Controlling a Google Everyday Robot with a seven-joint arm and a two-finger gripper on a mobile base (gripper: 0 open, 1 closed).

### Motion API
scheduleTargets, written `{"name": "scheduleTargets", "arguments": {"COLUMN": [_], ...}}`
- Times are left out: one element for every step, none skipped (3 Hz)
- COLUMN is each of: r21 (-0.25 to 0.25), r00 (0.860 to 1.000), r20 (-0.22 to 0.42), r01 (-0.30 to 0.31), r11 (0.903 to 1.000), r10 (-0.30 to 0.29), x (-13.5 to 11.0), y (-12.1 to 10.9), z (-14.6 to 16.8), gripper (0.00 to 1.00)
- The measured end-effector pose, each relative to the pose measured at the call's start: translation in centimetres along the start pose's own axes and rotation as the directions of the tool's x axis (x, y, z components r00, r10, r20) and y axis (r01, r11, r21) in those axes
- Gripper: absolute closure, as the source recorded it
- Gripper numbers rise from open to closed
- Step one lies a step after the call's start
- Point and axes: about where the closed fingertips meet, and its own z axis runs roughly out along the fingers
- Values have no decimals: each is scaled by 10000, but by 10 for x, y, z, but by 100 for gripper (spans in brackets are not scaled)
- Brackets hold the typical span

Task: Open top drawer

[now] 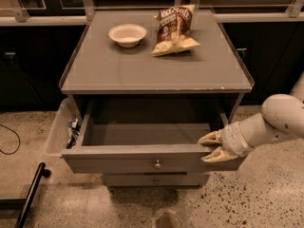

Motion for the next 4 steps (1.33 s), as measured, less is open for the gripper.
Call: {"name": "scheduleTargets", "arguments": {"r21": [-3, -136, -419, -455], "r00": [10000, 9998, 9974, 9960], "r20": [5, 199, 671, 838], "r01": [1, 25, 273, 344], "r11": [10000, 9999, 9987, 9984], "r10": [-1, -22, -244, -305], "x": [0, -1, -3, -4], "y": [0, -2, 20, 31], "z": [0, 4, 7, 4], "gripper": [81, 58, 62, 84]}}
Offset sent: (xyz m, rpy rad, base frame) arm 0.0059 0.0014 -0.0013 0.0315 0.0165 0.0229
